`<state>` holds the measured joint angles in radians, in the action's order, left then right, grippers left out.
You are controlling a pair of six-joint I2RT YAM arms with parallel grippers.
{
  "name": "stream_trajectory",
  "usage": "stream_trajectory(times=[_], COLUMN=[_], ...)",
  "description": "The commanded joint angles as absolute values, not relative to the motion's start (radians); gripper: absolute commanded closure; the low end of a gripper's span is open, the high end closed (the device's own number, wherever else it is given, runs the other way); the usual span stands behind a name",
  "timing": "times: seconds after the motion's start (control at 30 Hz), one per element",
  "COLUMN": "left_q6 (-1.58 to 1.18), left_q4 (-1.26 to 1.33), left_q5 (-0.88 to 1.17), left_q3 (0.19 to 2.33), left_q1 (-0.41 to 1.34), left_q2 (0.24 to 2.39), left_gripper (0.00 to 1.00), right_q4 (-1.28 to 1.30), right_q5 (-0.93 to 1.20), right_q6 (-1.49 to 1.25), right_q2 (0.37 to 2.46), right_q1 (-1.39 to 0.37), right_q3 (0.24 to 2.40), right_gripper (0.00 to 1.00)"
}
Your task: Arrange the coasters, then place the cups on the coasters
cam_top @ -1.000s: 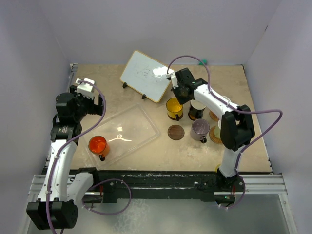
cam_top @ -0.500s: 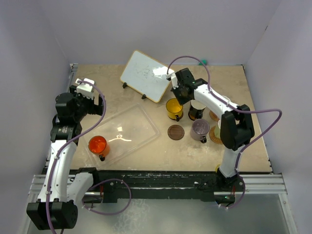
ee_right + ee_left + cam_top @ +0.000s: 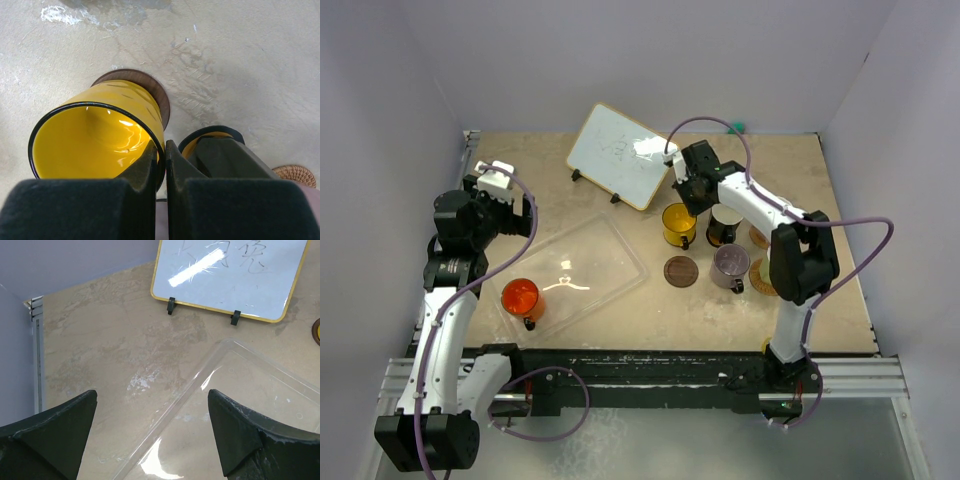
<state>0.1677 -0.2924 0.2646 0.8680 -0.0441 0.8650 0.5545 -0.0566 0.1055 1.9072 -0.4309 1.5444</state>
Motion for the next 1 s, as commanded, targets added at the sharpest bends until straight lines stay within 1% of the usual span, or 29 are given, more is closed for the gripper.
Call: stream_trajectory(times=[0.0,0.97], left_q6=[0.161,0.166], left_q4=[-0.238,-0.248], left_q5=[0.287,0.287], left_q3=[0.866,0.868], left_q1=[-0.051,-0.051], left_q2=[0.850,0.843], left_gripper=[0.11,0.11], right_q4=[0.531,0.531], right_q5=[-0.021,-0.040], right_q6=[0.106,0.110], right_q2=[1.893,1.898], right_q1=[-0.426,-0.405], right_q3=[1.597,1.583], right_gripper=[1.00,1.00])
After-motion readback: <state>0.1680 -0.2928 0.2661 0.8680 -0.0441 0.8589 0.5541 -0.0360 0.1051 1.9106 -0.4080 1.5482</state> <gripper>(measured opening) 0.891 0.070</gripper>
